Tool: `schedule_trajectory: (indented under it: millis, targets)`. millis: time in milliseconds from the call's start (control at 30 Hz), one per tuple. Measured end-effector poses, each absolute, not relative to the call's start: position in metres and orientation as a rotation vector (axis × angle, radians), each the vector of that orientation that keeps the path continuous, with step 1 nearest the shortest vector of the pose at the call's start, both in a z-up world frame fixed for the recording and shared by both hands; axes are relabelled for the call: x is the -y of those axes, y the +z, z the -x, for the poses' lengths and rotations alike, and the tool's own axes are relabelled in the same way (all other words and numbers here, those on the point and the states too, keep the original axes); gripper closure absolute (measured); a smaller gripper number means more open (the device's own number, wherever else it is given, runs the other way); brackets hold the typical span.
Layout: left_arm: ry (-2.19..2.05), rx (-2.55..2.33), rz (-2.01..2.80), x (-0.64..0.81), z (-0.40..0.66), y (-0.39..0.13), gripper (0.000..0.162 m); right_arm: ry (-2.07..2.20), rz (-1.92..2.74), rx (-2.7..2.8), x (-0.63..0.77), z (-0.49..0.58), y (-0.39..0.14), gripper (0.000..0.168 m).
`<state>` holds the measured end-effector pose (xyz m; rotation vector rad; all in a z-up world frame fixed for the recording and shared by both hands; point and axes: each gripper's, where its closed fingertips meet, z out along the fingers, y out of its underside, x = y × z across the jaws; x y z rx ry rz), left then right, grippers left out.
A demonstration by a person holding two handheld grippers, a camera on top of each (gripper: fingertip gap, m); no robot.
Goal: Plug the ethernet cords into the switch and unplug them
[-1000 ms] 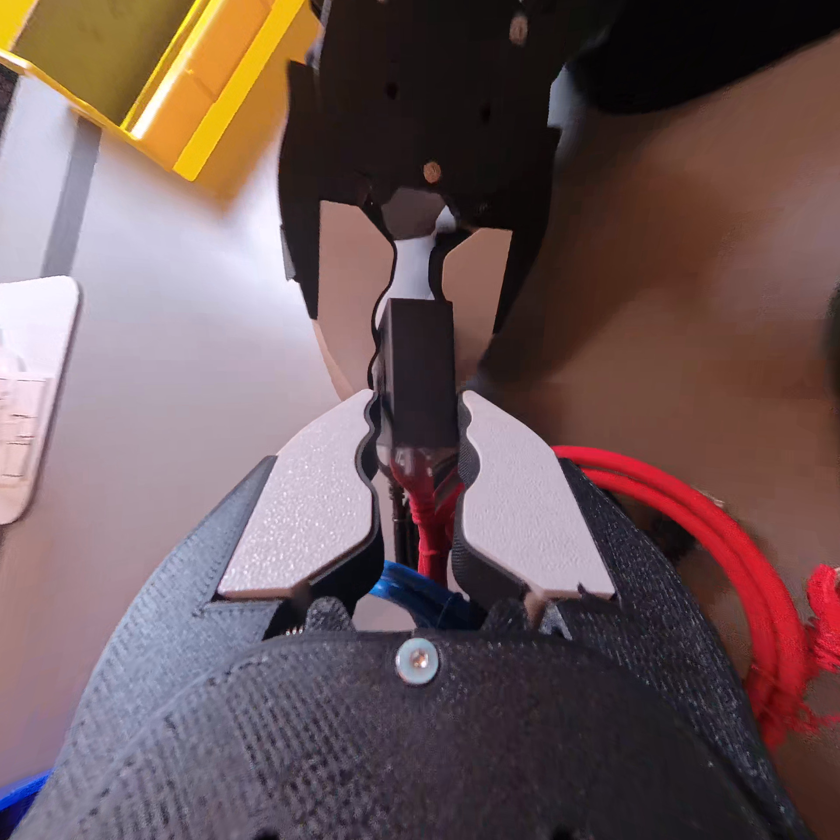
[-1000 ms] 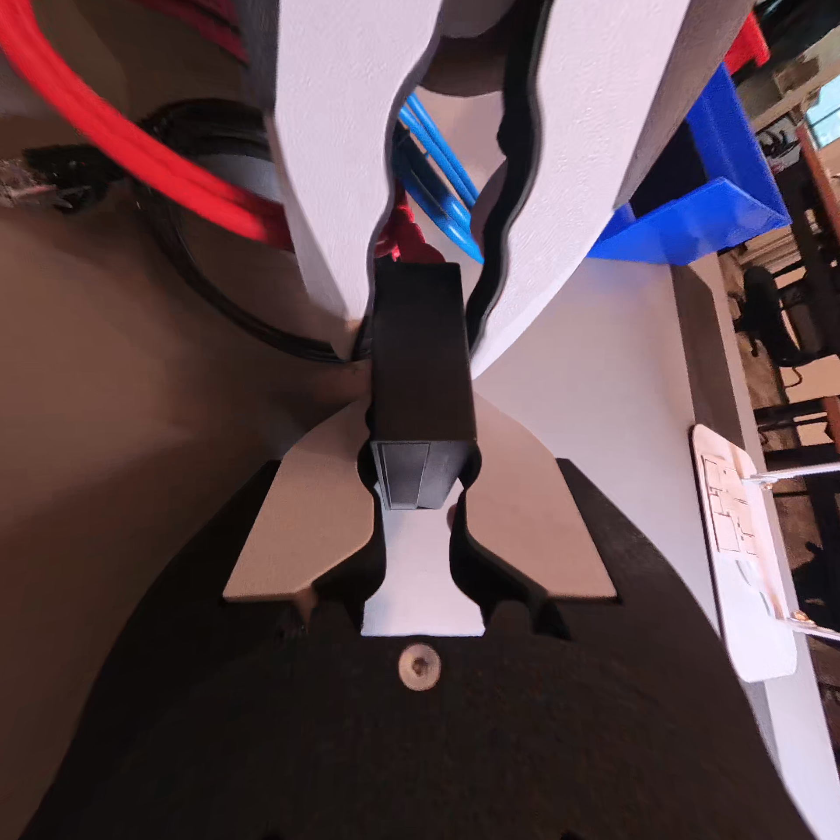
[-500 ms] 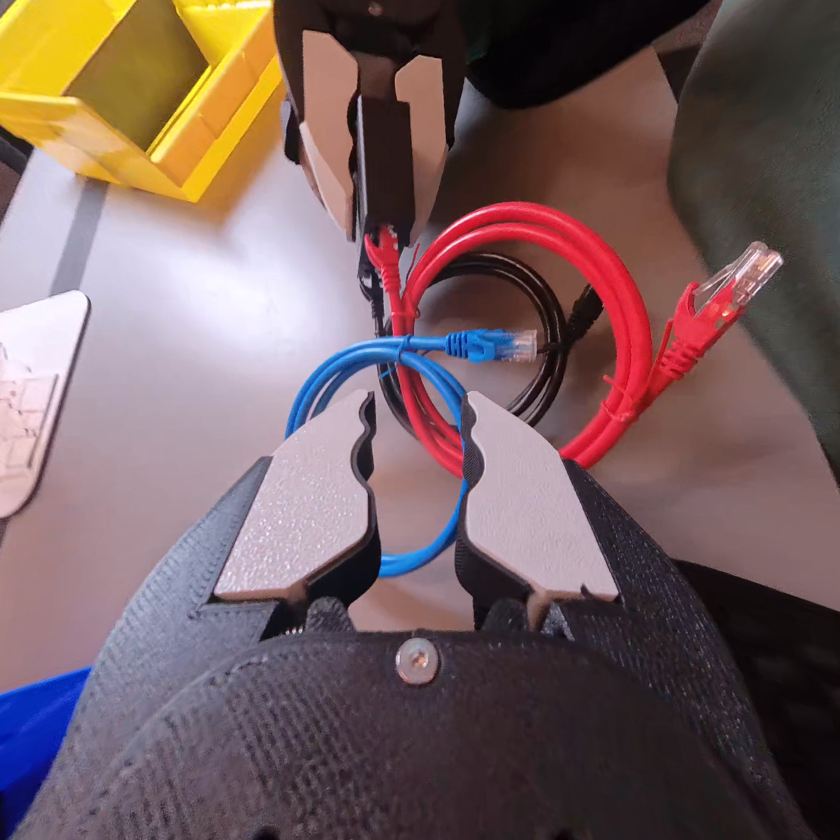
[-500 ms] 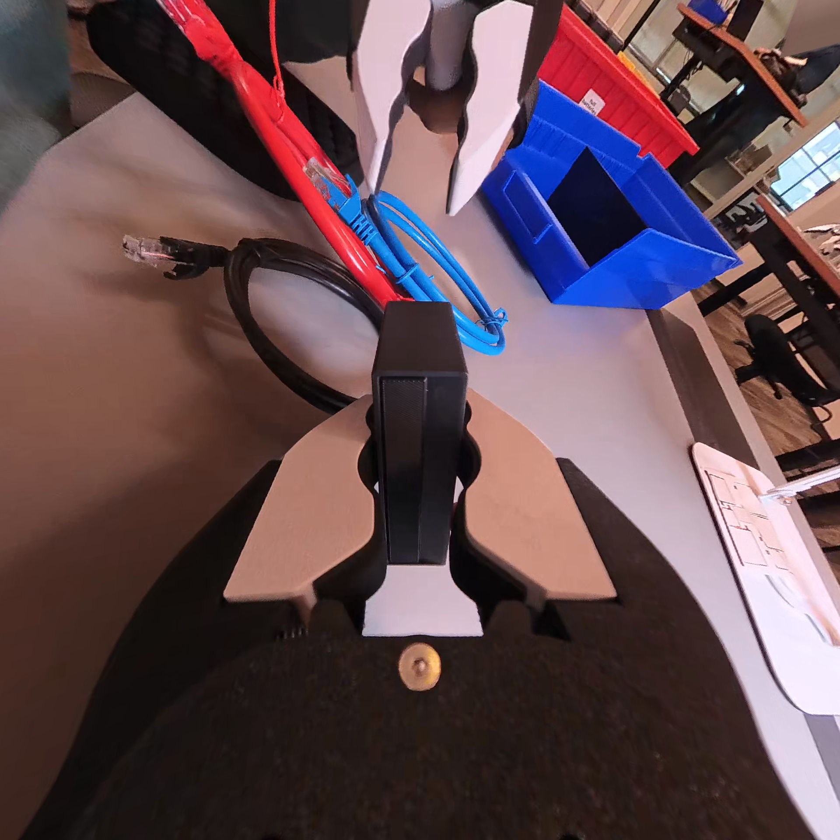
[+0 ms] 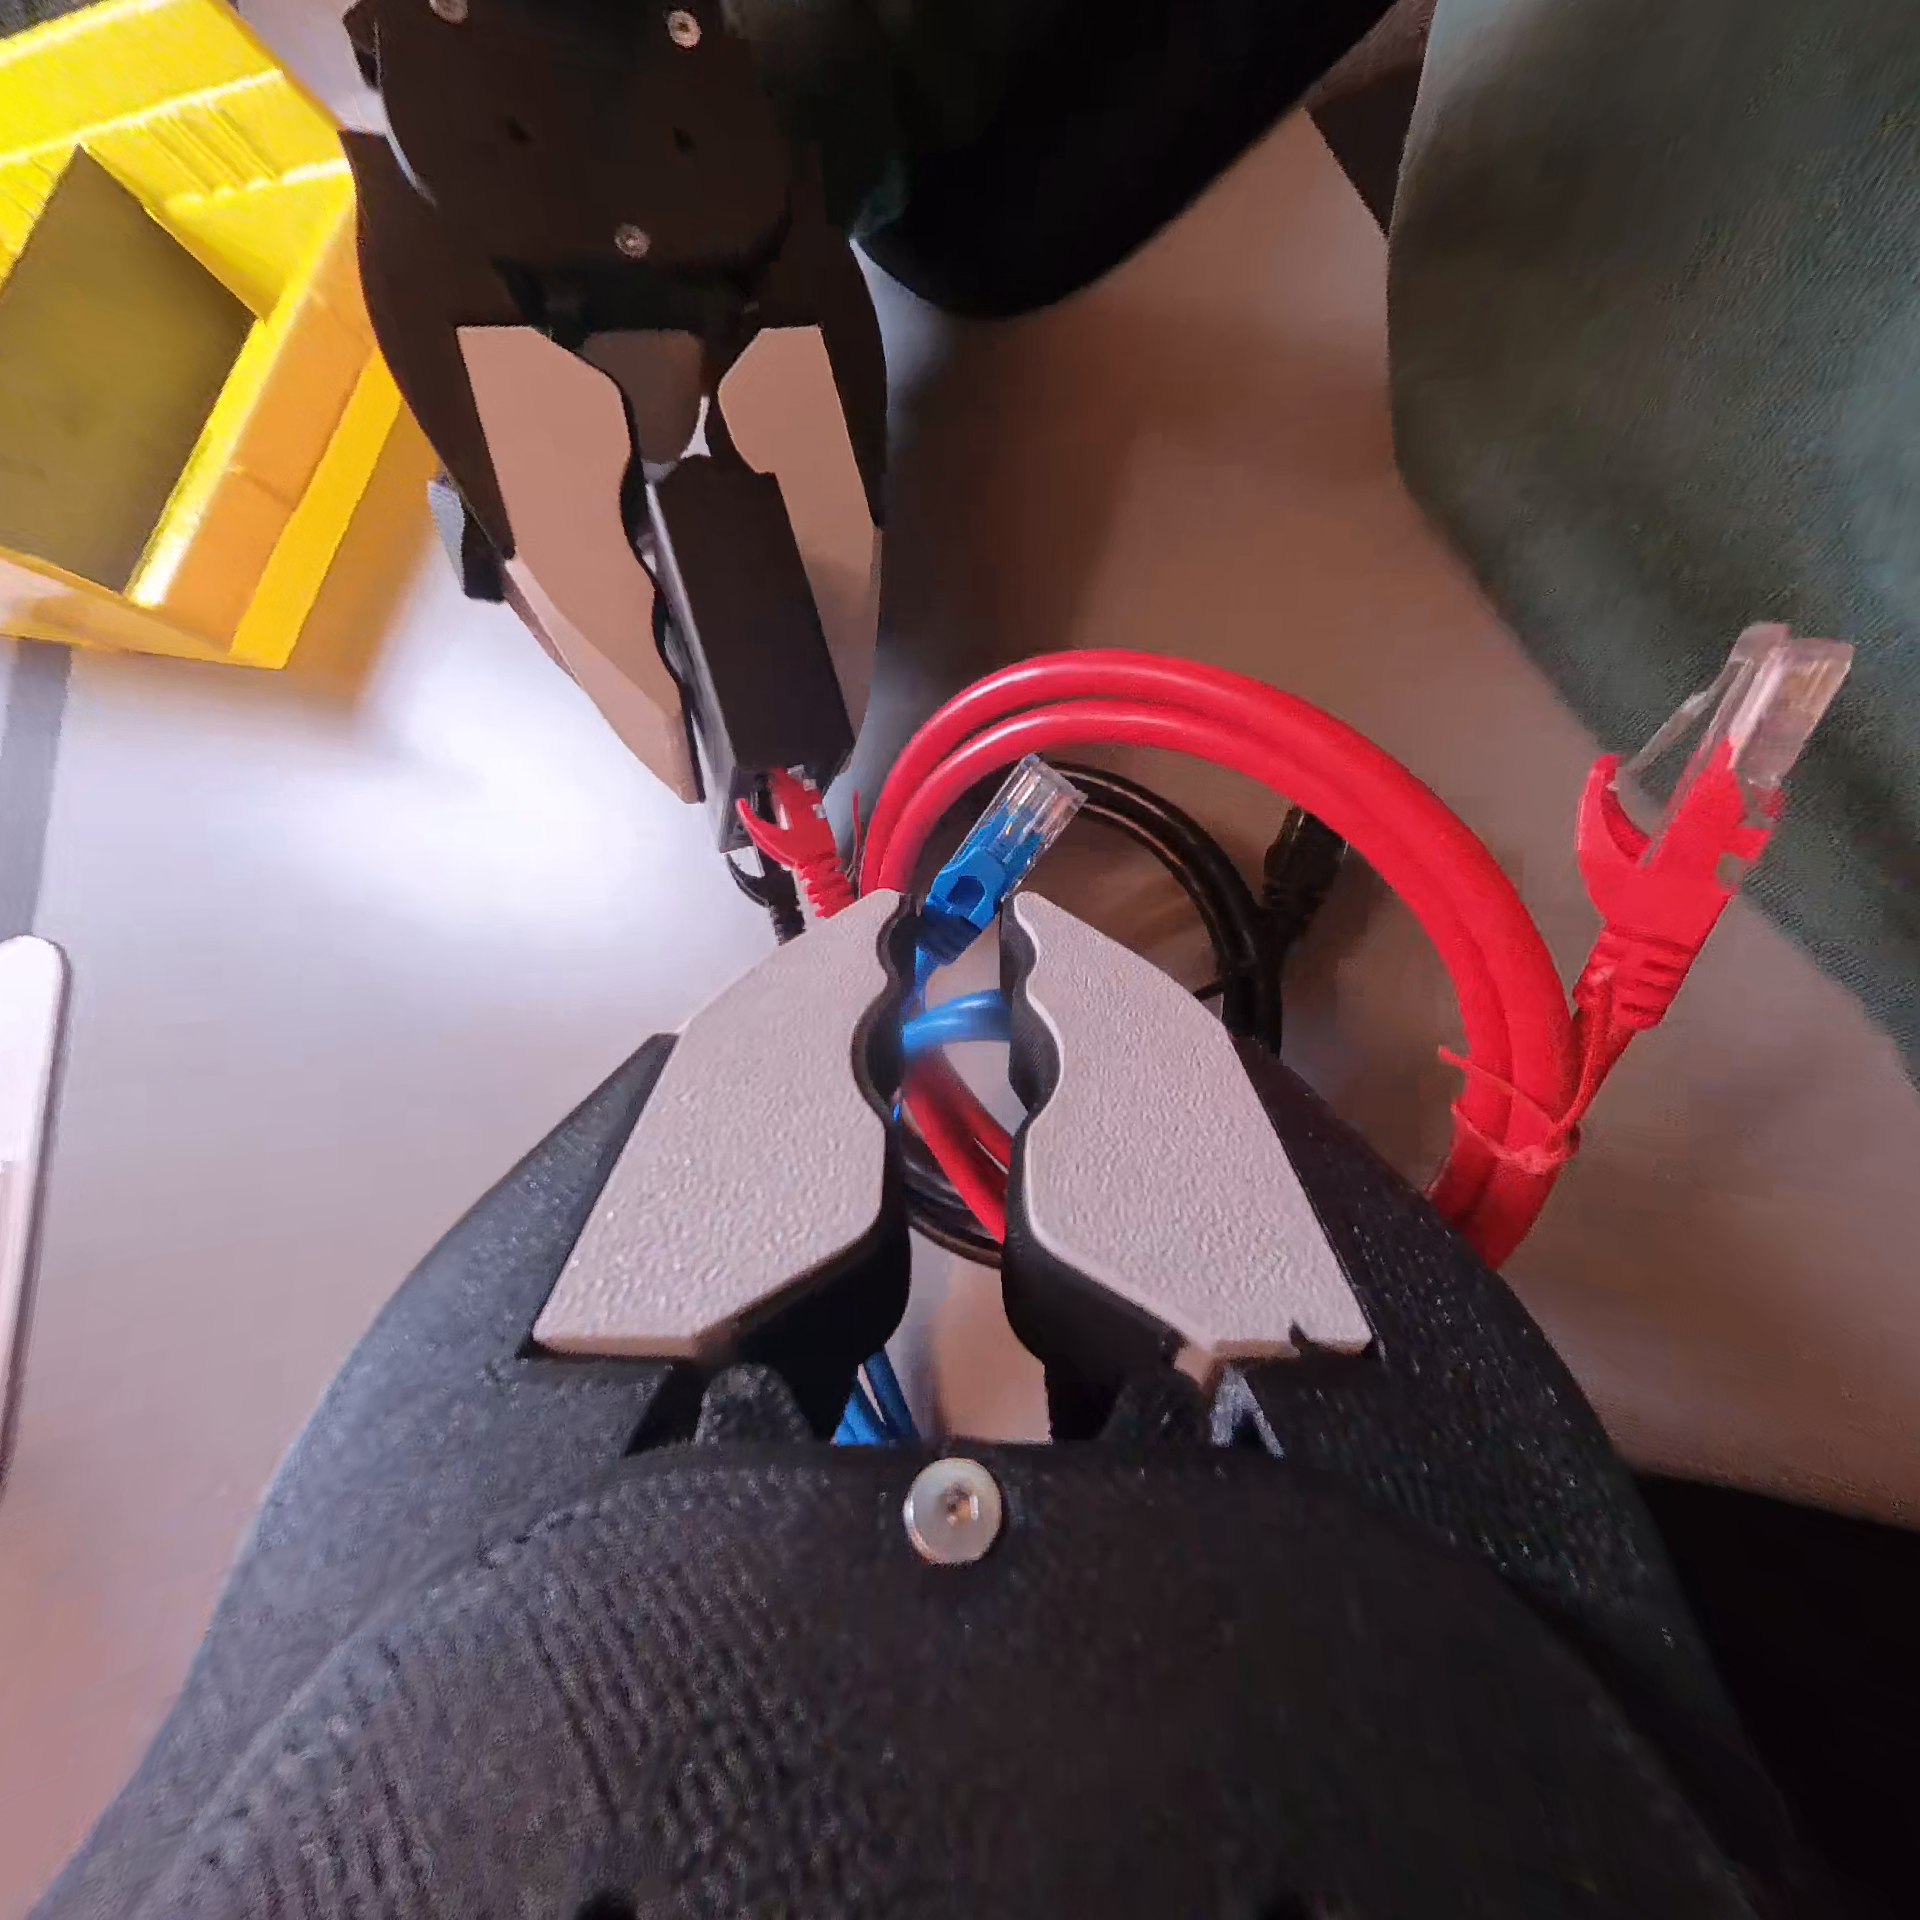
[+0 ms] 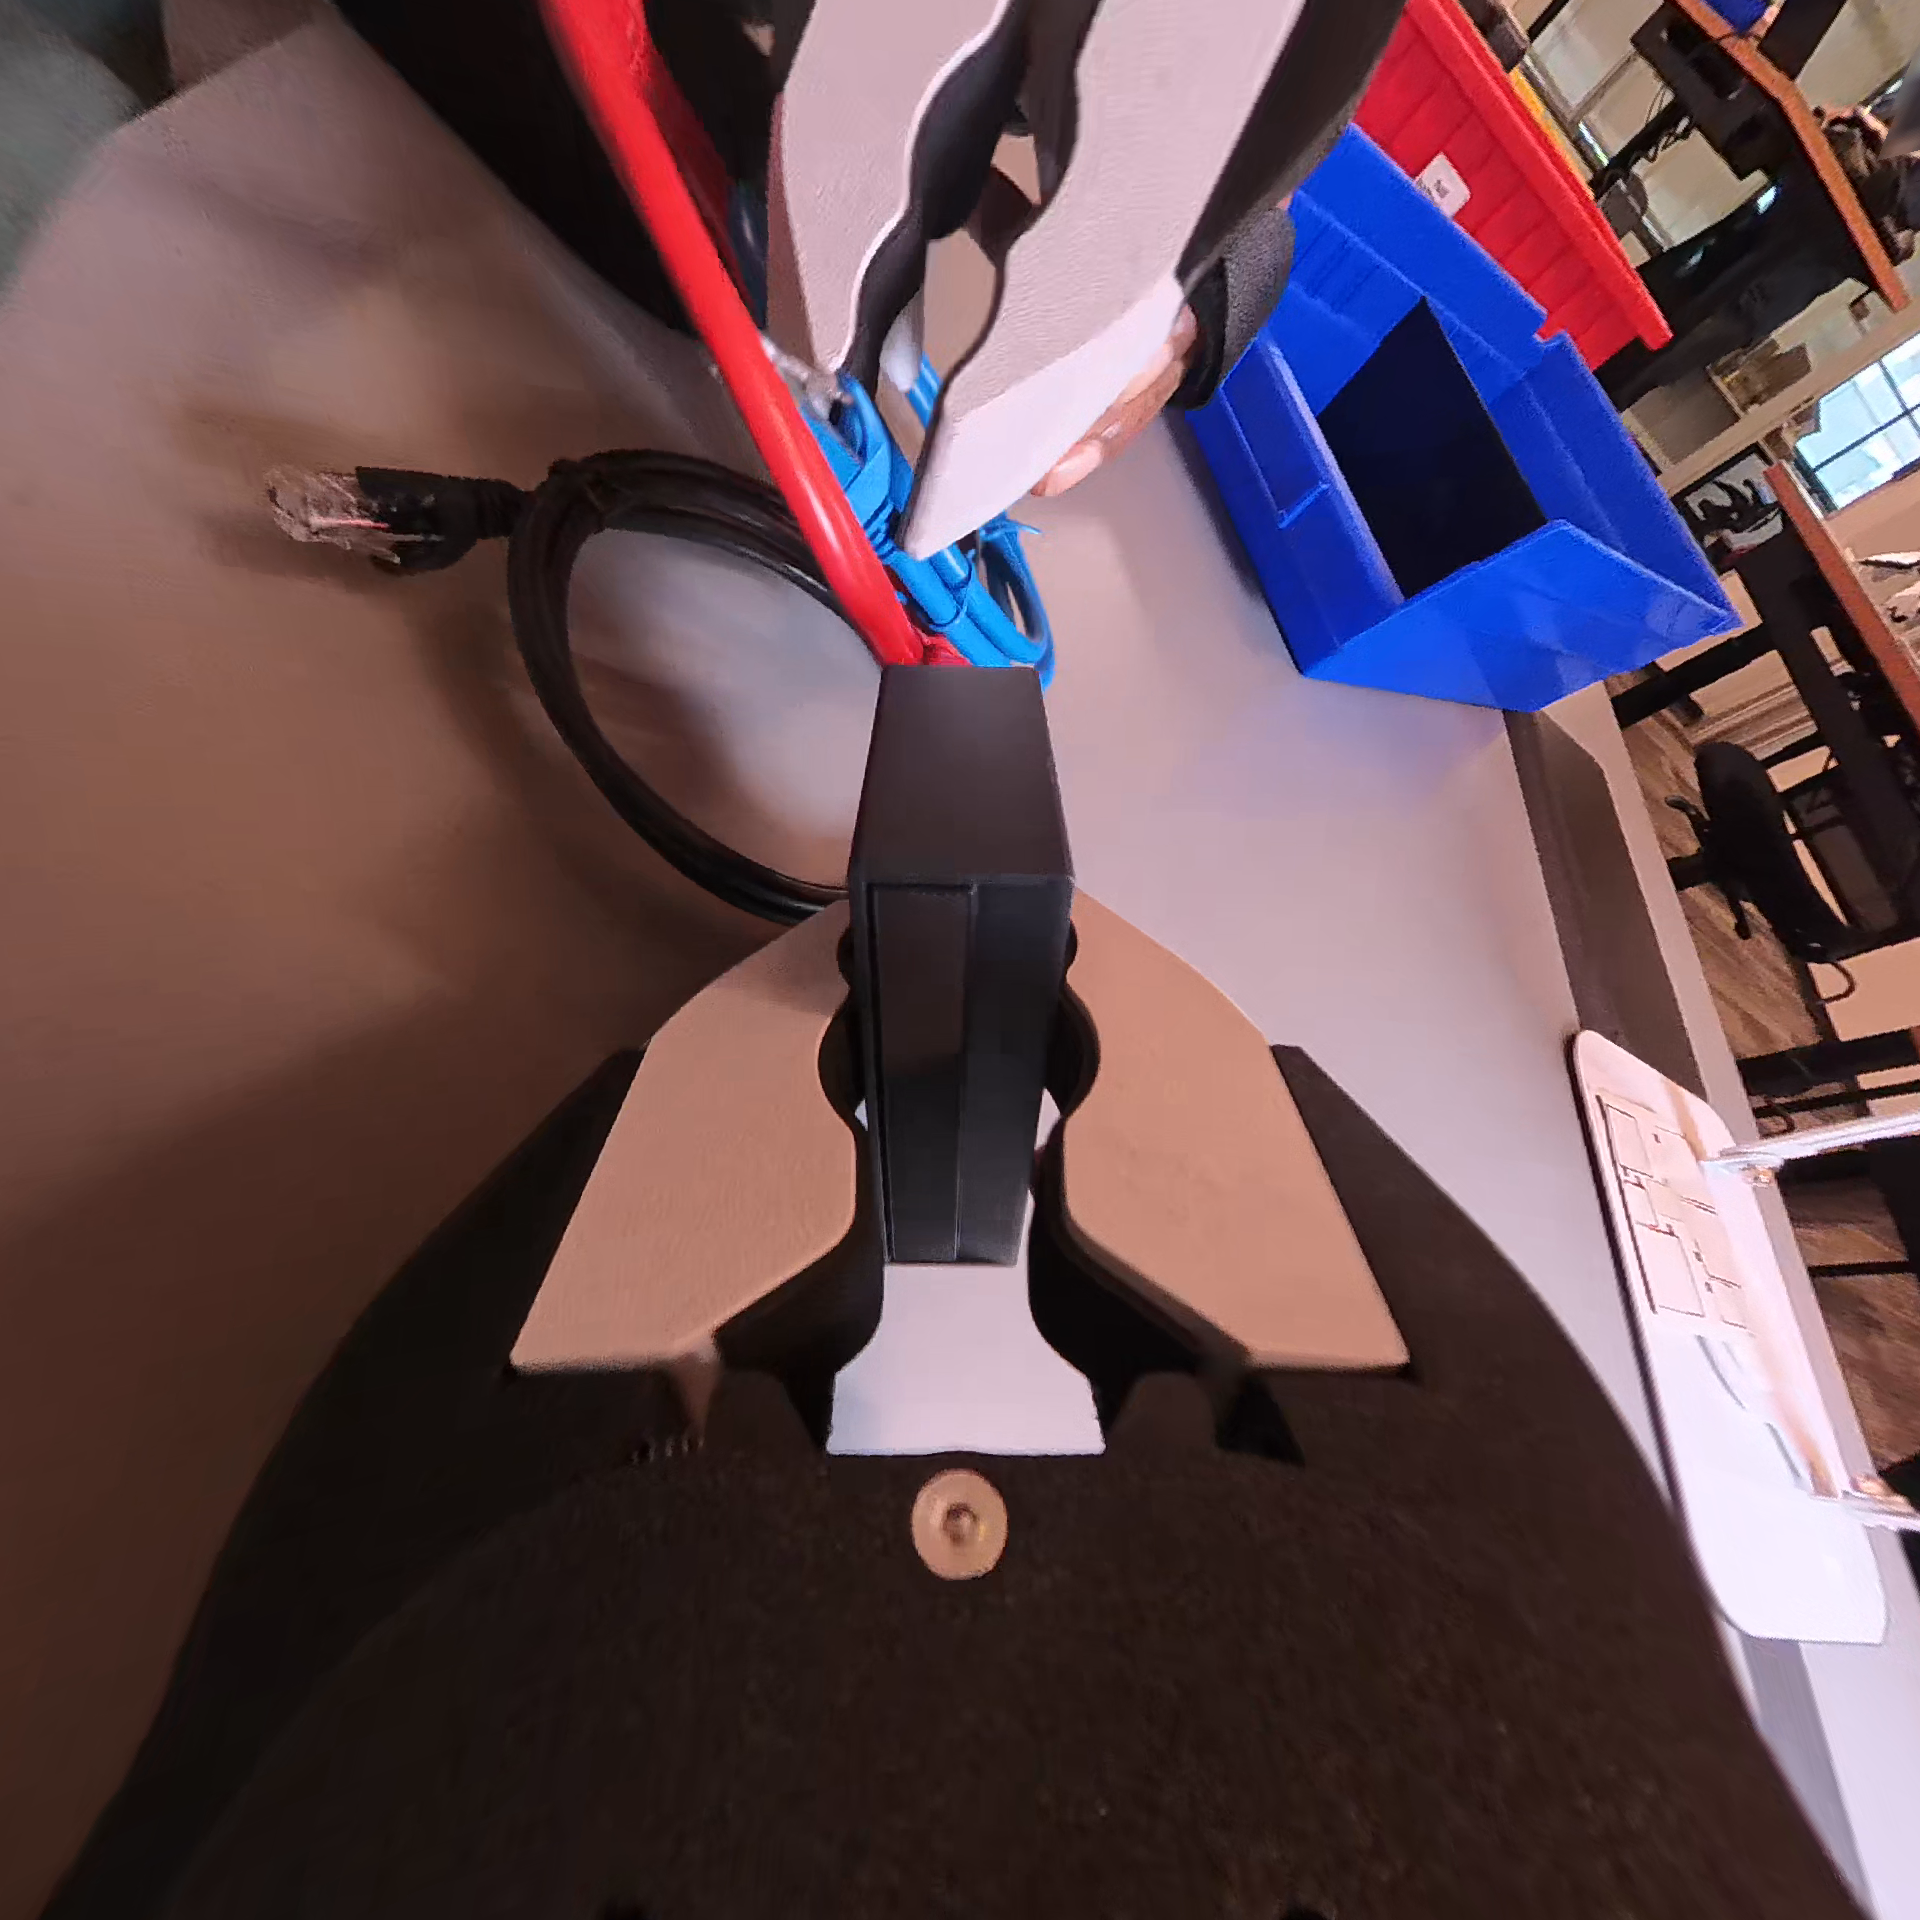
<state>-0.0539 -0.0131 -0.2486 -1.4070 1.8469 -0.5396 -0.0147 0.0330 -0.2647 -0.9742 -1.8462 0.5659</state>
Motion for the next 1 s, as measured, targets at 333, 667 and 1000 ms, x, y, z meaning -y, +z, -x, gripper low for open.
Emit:
schedule_trajectory:
  millis: [333, 667, 1000]
  targets:
    - [-0.881, -1.404, 2.062, -0.048, 0.084, -0.252, 0.150, 0.595, 0.900, 1.864, -0.021, 0.017, -0.266, 0.138]
    - [-0.905, -1.671, 2.204, -0.019, 0.049, -0.286, 0.150, 0.422, 0.739, 1.872, -0.012, 0.022, -0.268, 0.138]
    - [-1.081, -1.477, 2.327, -0.019, 0.047, -0.288, 0.150, 0.358, 0.746, 1.861, -0.023, 0.018, -0.276, 0.138]
